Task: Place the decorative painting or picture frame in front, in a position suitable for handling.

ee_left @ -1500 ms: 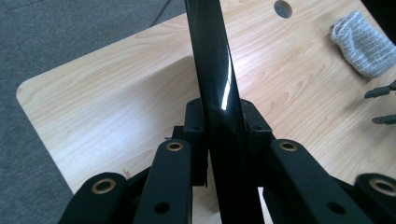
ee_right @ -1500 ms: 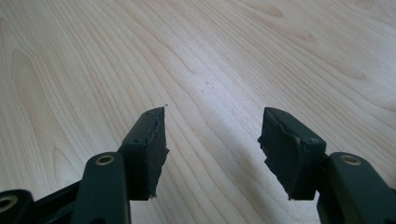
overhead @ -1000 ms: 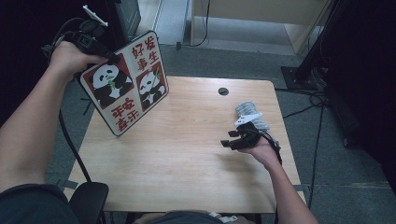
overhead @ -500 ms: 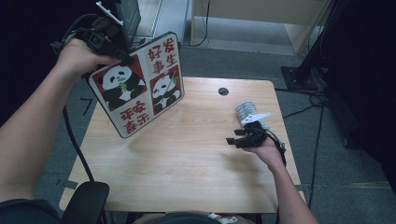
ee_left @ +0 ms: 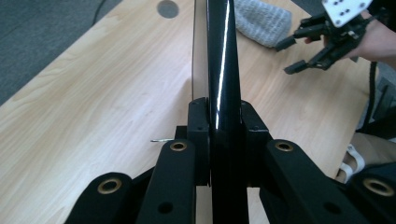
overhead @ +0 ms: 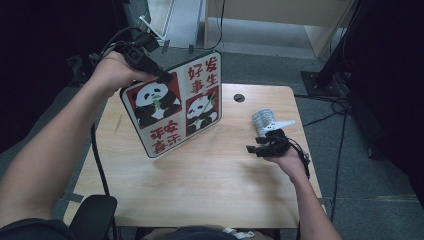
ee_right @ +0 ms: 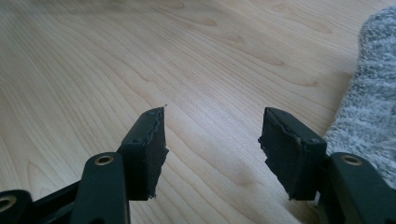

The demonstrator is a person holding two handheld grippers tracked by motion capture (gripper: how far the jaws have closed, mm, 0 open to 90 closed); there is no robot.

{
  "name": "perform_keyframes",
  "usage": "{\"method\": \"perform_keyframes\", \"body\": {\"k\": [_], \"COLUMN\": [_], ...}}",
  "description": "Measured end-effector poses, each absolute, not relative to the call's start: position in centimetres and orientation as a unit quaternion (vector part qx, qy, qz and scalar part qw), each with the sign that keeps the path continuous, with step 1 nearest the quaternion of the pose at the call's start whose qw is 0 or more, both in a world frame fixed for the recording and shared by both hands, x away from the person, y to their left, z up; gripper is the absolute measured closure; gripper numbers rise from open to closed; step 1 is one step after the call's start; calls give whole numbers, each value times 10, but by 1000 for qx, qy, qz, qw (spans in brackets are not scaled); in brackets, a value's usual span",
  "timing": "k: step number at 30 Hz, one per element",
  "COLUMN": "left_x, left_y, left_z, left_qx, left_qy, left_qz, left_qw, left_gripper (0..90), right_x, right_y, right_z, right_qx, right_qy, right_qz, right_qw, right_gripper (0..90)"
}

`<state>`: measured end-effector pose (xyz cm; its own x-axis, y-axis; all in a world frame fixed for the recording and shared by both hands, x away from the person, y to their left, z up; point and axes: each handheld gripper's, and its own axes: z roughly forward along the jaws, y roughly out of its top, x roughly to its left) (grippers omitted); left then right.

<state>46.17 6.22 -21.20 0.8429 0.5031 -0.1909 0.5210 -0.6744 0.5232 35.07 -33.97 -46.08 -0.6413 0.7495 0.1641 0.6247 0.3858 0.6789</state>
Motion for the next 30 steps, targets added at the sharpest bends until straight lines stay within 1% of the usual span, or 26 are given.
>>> {"method": "perform_keyframes", "body": {"k": [13,25,30], "left_x": [447,439,440], "left_y": [27,13,14], "left_z": [-227,-234,-238], "left_qx": [925,926,924], "left_qy": [244,223,222], "left_qz": [-48,-70,-81], "left_qw": [288,297,301], "left_gripper": [793,788,788], "right_x": [352,355,356], "right_y": [-351,-358,-361], "right_z": [-460,-461,-460], "right_qx": [434,446,453], "right_qy": [816,810,803], "right_qz": [369,368,374], "right_qw": [97,98,102], "right_gripper": [407,406,404]}}
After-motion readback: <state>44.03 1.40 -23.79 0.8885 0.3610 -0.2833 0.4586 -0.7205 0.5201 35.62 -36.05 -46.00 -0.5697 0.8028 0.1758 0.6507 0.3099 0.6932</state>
